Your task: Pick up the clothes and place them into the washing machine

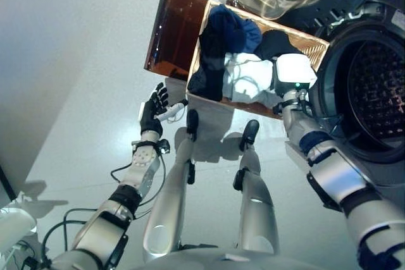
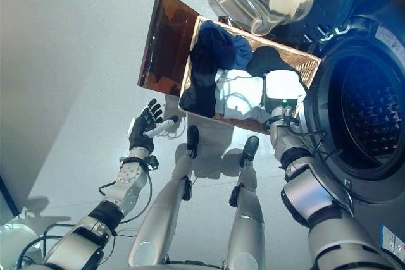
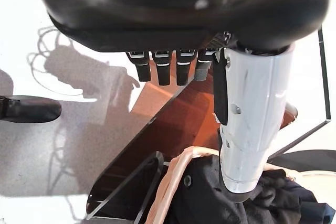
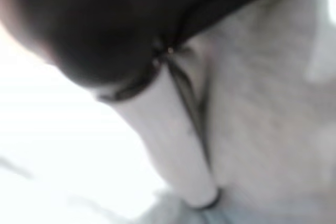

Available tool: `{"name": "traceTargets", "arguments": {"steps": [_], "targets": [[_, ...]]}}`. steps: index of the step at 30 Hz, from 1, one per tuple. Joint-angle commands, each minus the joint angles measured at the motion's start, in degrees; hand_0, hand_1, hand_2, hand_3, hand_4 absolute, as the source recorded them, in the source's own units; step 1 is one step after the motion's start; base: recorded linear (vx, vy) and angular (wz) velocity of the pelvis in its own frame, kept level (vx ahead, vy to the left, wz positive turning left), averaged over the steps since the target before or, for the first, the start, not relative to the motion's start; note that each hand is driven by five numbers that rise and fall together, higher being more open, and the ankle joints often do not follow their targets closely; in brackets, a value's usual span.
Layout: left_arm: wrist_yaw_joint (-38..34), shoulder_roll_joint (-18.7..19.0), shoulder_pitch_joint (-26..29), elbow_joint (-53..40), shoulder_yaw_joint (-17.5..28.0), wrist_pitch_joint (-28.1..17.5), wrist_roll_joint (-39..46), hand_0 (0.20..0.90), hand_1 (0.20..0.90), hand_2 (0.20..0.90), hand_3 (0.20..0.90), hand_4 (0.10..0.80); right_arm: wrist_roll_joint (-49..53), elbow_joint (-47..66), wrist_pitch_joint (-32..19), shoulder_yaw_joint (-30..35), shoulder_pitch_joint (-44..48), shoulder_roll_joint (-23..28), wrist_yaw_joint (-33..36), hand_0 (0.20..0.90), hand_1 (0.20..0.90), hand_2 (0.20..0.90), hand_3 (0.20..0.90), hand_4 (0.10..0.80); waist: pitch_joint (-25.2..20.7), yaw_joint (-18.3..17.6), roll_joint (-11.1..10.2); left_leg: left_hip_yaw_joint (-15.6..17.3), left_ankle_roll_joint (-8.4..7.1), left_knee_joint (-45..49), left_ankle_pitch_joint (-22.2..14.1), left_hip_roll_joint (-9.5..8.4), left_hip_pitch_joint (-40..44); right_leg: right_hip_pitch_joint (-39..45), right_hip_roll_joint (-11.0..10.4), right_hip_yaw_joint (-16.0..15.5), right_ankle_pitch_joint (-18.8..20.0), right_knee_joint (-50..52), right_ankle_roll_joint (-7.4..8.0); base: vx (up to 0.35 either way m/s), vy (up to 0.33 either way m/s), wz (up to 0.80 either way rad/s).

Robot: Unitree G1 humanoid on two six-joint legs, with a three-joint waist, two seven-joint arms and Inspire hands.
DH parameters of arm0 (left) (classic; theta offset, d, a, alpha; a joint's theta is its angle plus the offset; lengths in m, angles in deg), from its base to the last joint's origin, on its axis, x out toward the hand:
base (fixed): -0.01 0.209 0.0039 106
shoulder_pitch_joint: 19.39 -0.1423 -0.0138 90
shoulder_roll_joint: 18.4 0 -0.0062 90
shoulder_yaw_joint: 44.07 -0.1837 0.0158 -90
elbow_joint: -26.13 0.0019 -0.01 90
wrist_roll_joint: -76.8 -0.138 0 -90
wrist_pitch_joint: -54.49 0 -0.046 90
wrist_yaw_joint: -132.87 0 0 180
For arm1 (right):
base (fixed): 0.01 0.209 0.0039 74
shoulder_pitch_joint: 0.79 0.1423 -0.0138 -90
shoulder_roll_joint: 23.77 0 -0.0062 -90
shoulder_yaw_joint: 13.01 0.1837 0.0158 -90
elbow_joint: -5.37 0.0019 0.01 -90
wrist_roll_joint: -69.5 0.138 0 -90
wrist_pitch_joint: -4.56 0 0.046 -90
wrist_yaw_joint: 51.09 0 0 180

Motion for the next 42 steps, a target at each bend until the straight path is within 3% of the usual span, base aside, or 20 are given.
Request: {"name": "traceTargets", "arguments": {"steps": [1,14,30,38,42], "targets": [[-1.0,1.8,0.8,-5.5,0.8,-3.8,-1.4,0.9,0.9,0.9,0.9,0.8,1.1,-3.2,2.0,-1.1,1.9,1.8,-2.6,0.2,0.2,0.2,0.2,0.3,1.0,1.1,0.2,0.0,-3.17,7.9,-6.1,-3.57,-2.7,2.9,-2.7,-0.1,3.8,-1.7,2.55,0.0,0.0,0.0],[-1.3,1.4,-0.6,-0.9,2.7,-3.2,-1.4,0.9,0.9,0.9,0.9,0.8,3.8,-1.3,1.1,1.1,-0.8,2.6,-2.4,0.2,0.2,0.2,0.2,0.3,-0.6,0.1,-1.3,0.2,-3.3,7.9,-6.8,-2.79,2.7,8.2,-2.2,-0.4,2.9,-1.7,2.12,0.01,-0.015,-0.01],[-3.5,0.5,-2.7,8.8,8.0,-2.2,-2.0,0.9,0.9,0.9,0.9,0.8,11.8,13.7,-5.1,8.4,-15.0,1.5,-0.8,0.2,0.2,0.2,0.2,0.3,-4.7,-3.3,-5.3,0.0,-3.67,4.5,-7.3,-0.05,15.2,17.7,-0.6,0.3,0.4,-1.7,0.8,0.035,-0.051,-0.05],[-4.7,0.3,-5.6,9.3,11.1,-2.4,-3.2,0.9,0.9,0.9,0.9,0.8,25.1,29.1,-12.6,20.1,-28.4,-0.4,-2.3,0.2,0.2,0.2,0.2,0.3,-6.3,-5.4,-5.8,0.1,-3.8,2.9,-7.2,1.03,19.3,20.1,-0.1,1.0,-1.4,-1.1,0.21,0.035,-0.036,-0.05],[-5.0,0.7,-6.6,8.8,13.0,-2.4,-2.5,0.9,0.9,0.9,0.9,0.8,46.1,34.0,-20.2,27.0,-34.7,-4.6,-9.2,0.2,0.2,0.2,0.2,0.3,-6.1,-6.1,-5.7,0.5,-3.7,3.2,-7.6,1.18,20.0,20.2,0.1,1.8,-2.1,-0.3,-0.06,0.0,-0.014,-0.1]]}}
